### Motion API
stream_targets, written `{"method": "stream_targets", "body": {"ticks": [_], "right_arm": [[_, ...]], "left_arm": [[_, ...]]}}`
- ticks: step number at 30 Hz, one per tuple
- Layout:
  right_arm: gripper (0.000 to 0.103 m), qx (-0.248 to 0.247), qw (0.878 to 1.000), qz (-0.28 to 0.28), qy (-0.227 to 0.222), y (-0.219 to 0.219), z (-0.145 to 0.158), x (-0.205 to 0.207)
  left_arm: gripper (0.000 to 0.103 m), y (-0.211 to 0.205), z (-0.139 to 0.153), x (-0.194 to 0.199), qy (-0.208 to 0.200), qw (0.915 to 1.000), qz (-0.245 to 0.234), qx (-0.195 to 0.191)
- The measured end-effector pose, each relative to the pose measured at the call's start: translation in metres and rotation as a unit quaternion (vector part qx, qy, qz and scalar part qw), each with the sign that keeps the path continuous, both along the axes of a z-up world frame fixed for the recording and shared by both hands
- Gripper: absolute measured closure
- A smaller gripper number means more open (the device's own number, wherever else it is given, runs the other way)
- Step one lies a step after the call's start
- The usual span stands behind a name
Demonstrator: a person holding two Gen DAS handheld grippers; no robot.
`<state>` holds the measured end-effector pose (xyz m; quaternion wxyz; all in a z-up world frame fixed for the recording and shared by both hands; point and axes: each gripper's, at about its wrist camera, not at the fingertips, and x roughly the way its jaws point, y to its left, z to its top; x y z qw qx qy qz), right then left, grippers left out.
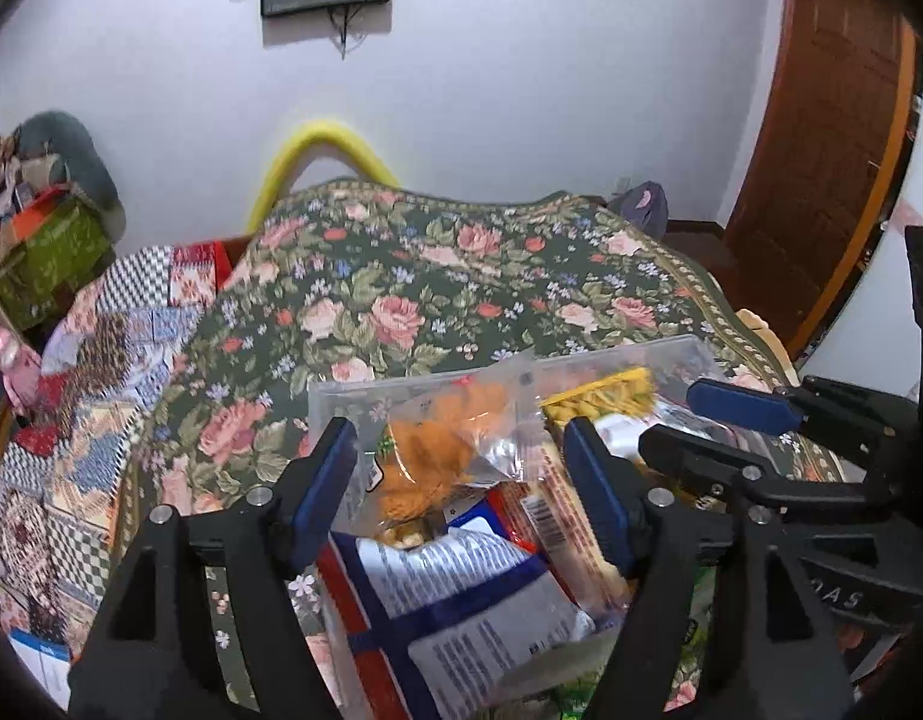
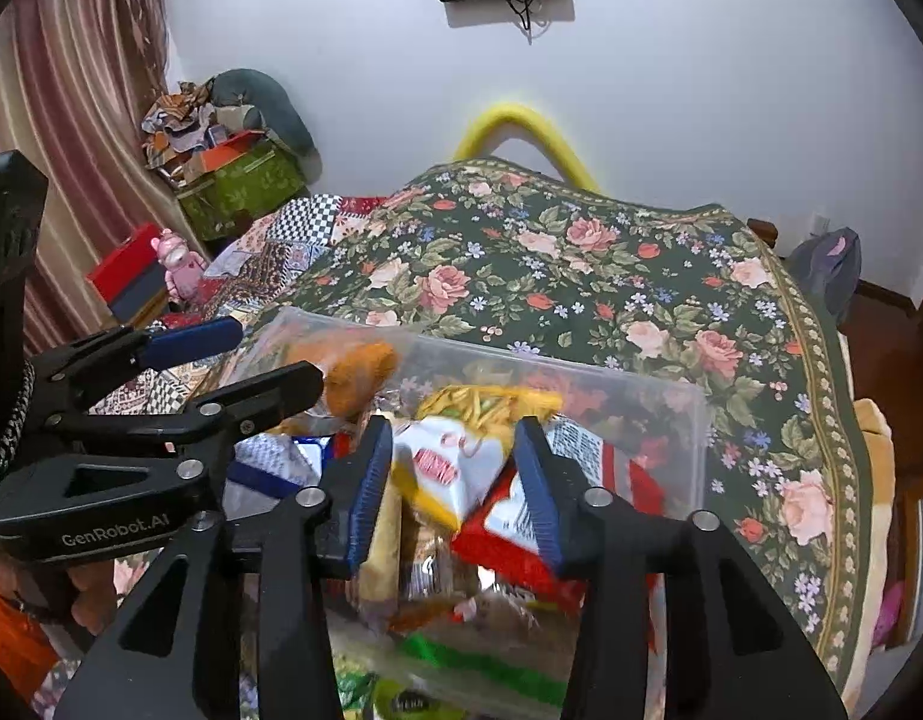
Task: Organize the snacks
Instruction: 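Lower the puff bag into the box with the left gripper while the right lowers the yellow bag in, then grasp the green pea snack pack with the left gripper while the right grasps the green jelly cup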
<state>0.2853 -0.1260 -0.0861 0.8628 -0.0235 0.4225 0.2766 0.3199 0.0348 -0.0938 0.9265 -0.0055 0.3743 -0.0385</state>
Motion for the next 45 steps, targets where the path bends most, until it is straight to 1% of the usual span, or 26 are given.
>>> {"method": "stream_targets", "body": {"ticks": [5, 9, 11, 14, 16, 18, 21, 24, 28, 31, 33, 35, 39, 43, 45], "right_arm": [[0.06, 0.004, 1.0, 0.006, -0.017, -0.011, 0.013, -0.02], [0.06, 0.011, 1.0, 0.011, -0.014, -0.022, 0.015, -0.039], [0.06, 0.013, 1.0, 0.009, -0.011, -0.029, 0.011, -0.048], [0.06, 0.018, 1.0, 0.005, 0.001, -0.038, 0.002, -0.059], [0.06, 0.021, 1.0, -0.001, 0.014, -0.044, -0.007, -0.065], [0.06, 0.025, 0.999, -0.003, 0.029, -0.048, -0.018, -0.071], [0.06, 0.02, 0.998, -0.006, 0.053, -0.048, -0.038, -0.074], [0.06, 0.015, 0.997, -0.002, 0.074, -0.042, -0.055, -0.074], [0.06, 0.015, 0.995, 0.003, 0.095, -0.034, -0.074, -0.072], [0.06, 0.011, 0.995, 0.007, 0.102, -0.027, -0.081, -0.069], [0.057, 0.0, 0.995, 0.012, 0.097, -0.022, -0.085, -0.067], [0.057, 0.002, 0.996, 0.017, 0.093, -0.02, -0.084, -0.066], [0.059, 0.017, 0.995, 0.021, 0.092, -0.023, -0.082, -0.066], [0.059, -0.001, 0.997, 0.011, 0.072, -0.029, -0.079, -0.073], [0.059, 0.003, 0.997, 0.009, 0.075, -0.038, -0.078, -0.075]], "left_arm": [[0.029, 0.001, 0.014, -0.028, -0.015, 0.9998, -0.009, -0.01], [0.023, 0.001, 0.019, -0.053, -0.022, 0.9996, -0.015, -0.014], [0.021, 0.002, 0.019, -0.067, -0.023, 0.9994, -0.017, -0.017], [0.02, 0.003, 0.014, -0.085, -0.026, 0.9994, -0.014, -0.016], [0.02, 0.004, 0.007, -0.094, -0.021, 0.9996, -0.013, -0.016], [0.02, 0.005, -0.005, -0.102, -0.009, 0.9995, -0.014, -0.025], [0.02, 0.006, -0.024, -0.107, 0.012, 0.9991, -0.013, -0.037], [0.02, 0.004, -0.044, -0.108, 0.034, 0.9986, -0.012, -0.04], [0.02, 0.0, -0.066, -0.107, 0.062, 0.9965, -0.013, -0.054], [0.02, -0.004, -0.077, -0.105, 0.074, 0.9955, -0.017, -0.057], [0.02, -0.008, -0.081, -0.103, 0.076, 0.9953, -0.023, -0.055], [0.02, -0.013, -0.083, -0.102, 0.076, 0.9953, -0.029, -0.053], [0.02, -0.023, -0.089, -0.098, 0.087, 0.9939, -0.039, -0.056], [0.021, -0.034, -0.093, -0.097, 0.094, 0.9927, -0.047, -0.058], [0.021, -0.039, -0.094, -0.098, 0.094, 0.9926, -0.051, -0.057]]}}
